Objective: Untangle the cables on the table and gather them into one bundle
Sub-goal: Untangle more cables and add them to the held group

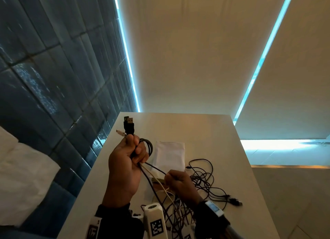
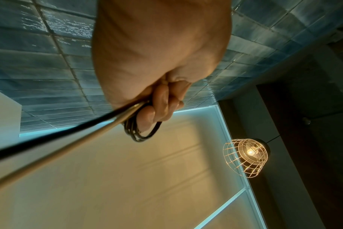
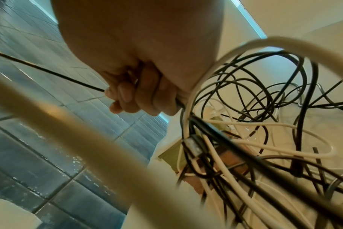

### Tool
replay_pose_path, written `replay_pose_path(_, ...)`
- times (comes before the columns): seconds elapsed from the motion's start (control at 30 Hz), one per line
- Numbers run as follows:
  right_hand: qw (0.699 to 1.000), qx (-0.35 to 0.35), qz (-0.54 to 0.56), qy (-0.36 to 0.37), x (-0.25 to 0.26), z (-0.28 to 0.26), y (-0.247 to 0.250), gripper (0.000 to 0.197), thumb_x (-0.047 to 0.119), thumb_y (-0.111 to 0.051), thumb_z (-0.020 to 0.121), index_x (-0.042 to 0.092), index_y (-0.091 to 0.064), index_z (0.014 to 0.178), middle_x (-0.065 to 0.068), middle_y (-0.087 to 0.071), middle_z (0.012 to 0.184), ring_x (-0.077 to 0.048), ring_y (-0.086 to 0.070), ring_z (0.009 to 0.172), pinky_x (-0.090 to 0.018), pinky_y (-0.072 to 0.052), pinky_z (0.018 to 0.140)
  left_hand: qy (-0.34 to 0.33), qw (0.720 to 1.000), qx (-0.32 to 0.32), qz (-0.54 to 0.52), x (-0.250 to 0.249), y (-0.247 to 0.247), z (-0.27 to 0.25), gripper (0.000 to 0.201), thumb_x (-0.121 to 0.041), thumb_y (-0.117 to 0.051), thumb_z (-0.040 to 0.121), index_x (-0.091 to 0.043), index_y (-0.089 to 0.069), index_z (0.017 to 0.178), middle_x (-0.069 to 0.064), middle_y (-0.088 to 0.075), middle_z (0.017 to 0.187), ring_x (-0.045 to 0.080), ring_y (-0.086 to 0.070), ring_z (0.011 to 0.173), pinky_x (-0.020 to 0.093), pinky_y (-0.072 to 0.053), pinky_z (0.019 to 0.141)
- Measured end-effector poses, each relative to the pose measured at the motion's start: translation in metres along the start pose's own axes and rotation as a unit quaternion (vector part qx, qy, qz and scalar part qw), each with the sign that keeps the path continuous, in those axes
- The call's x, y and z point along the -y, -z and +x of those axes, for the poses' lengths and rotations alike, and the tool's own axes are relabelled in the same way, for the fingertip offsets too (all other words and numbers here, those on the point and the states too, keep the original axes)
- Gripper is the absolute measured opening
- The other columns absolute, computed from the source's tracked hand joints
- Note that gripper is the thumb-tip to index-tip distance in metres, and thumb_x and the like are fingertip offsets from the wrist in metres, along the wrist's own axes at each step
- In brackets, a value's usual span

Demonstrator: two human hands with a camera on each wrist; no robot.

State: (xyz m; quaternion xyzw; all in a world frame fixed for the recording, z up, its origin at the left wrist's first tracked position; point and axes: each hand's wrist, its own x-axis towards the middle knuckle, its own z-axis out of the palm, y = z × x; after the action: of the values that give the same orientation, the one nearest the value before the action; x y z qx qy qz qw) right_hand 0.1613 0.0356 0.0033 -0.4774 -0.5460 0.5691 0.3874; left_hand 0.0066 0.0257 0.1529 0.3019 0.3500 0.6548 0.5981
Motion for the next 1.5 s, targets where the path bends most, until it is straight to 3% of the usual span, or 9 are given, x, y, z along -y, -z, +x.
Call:
replay_pose_path(0.2, 0.997, -0.05, 0.029, -0.053, 0.001, 0.002, 0.002, 0.029, 0.01, -0.055, 0.095, 0.01, -0.062, 0.066, 0.004, -0.059, 0.063, -0.009, -0.059, 0.059, -0.019, -0.048, 0.054, 0.015, 0.997, -0.02, 0.076, 0.003, 0.004, 0.005, 0.03, -0.02, -0.035, 0.099, -0.012, -0.043, 0.071, -0.004, -0.036, 0.052, 0.006, -0.025, 0.042, 0.02, -0.027, 0.044)
replay_pose_path(0.3, 0.99, -0.11, 0.064, -0.052, 0.023, 0.004, 0.004, 0.025, 0.016, -0.058, 0.093, 0.006, -0.065, 0.071, 0.003, -0.047, 0.056, -0.01, -0.041, 0.049, -0.02, -0.034, 0.044, 0.009, 0.989, -0.045, 0.144, 0.007, 0.005, 0.008, 0.034, -0.016, -0.031, 0.102, -0.012, -0.042, 0.071, -0.006, -0.037, 0.051, 0.006, -0.025, 0.042, 0.023, -0.023, 0.048)
replay_pose_path(0.4, 0.985, -0.131, 0.116, 0.004, 0.056, 0.004, 0.003, 0.023, 0.014, -0.058, 0.093, 0.002, -0.065, 0.074, -0.001, -0.038, 0.054, -0.011, -0.028, 0.046, -0.024, -0.021, 0.044, 0.015, 0.982, -0.065, 0.176, 0.011, 0.002, 0.009, 0.034, -0.016, -0.031, 0.103, -0.012, -0.042, 0.071, -0.004, -0.039, 0.053, 0.006, -0.025, 0.042, 0.025, -0.021, 0.049)
replay_pose_path(0.67, 0.978, -0.048, 0.112, 0.17, 0.105, -0.01, -0.014, 0.019, 0.006, -0.058, 0.093, 0.007, -0.064, 0.075, 0.009, -0.044, 0.051, -0.007, -0.033, 0.046, -0.018, -0.029, 0.046, 0.04, 0.973, -0.094, 0.207, 0.017, -0.008, 0.006, 0.032, -0.02, -0.035, 0.103, -0.012, -0.05, 0.076, 0.007, -0.061, 0.069, 0.022, -0.05, 0.069, 0.032, -0.039, 0.066)
replay_pose_path(0.8, 0.979, -0.027, 0.095, 0.177, 0.096, -0.009, -0.012, 0.02, 0.006, -0.059, 0.093, 0.006, -0.063, 0.073, 0.01, -0.045, 0.052, -0.006, -0.034, 0.048, -0.018, -0.03, 0.048, 0.054, 0.983, -0.072, 0.159, 0.014, -0.006, 0.005, 0.031, -0.021, -0.032, 0.103, -0.012, -0.047, 0.077, 0.017, -0.07, 0.086, 0.026, -0.061, 0.079, 0.031, -0.042, 0.069)
replay_pose_path(0.97, 0.983, 0.035, 0.061, 0.171, 0.08, -0.01, -0.013, 0.018, 0.017, -0.059, 0.09, 0.015, -0.065, 0.073, 0.009, -0.049, 0.058, -0.007, -0.042, 0.052, -0.02, -0.036, 0.052, 0.079, 0.997, -0.022, -0.011, 0.013, -0.009, 0.001, 0.03, -0.023, -0.034, 0.1, -0.01, -0.047, 0.077, 0.011, -0.058, 0.075, 0.025, -0.063, 0.08, 0.037, -0.047, 0.082)
replay_pose_path(1.13, 0.987, 0.067, 0.063, 0.13, 0.062, -0.011, -0.005, 0.024, 0.02, -0.054, 0.094, 0.01, -0.063, 0.075, 0.009, -0.053, 0.056, -0.004, -0.048, 0.052, -0.018, -0.041, 0.053, 0.066, 0.996, -0.025, -0.056, 0.011, -0.005, 0.004, 0.029, -0.023, -0.035, 0.1, -0.012, -0.046, 0.075, 0.006, -0.052, 0.07, 0.017, -0.051, 0.06, 0.032, -0.039, 0.067)
replay_pose_path(1.3, 0.993, 0.065, 0.054, 0.084, 0.041, -0.009, -0.003, 0.026, 0.029, -0.054, 0.092, 0.014, -0.062, 0.072, 0.006, -0.058, 0.066, -0.007, -0.053, 0.061, -0.028, -0.045, 0.062, 0.044, 0.997, -0.029, -0.049, 0.014, -0.004, 0.005, 0.03, -0.022, -0.033, 0.1, -0.014, -0.045, 0.074, 0.001, -0.048, 0.063, 0.01, -0.036, 0.048, 0.029, -0.029, 0.06)
replay_pose_path(1.5, 0.995, 0.059, 0.056, 0.054, 0.024, -0.007, 0.001, 0.028, 0.016, -0.051, 0.097, 0.009, -0.057, 0.071, 0.01, -0.057, 0.06, 0.0, -0.053, 0.057, -0.017, -0.045, 0.058, 0.024, 0.999, -0.026, -0.034, 0.011, 0.0, 0.003, 0.028, -0.024, -0.035, 0.098, -0.015, -0.044, 0.073, -0.003, -0.043, 0.059, 0.009, -0.029, 0.047, 0.027, -0.026, 0.057)
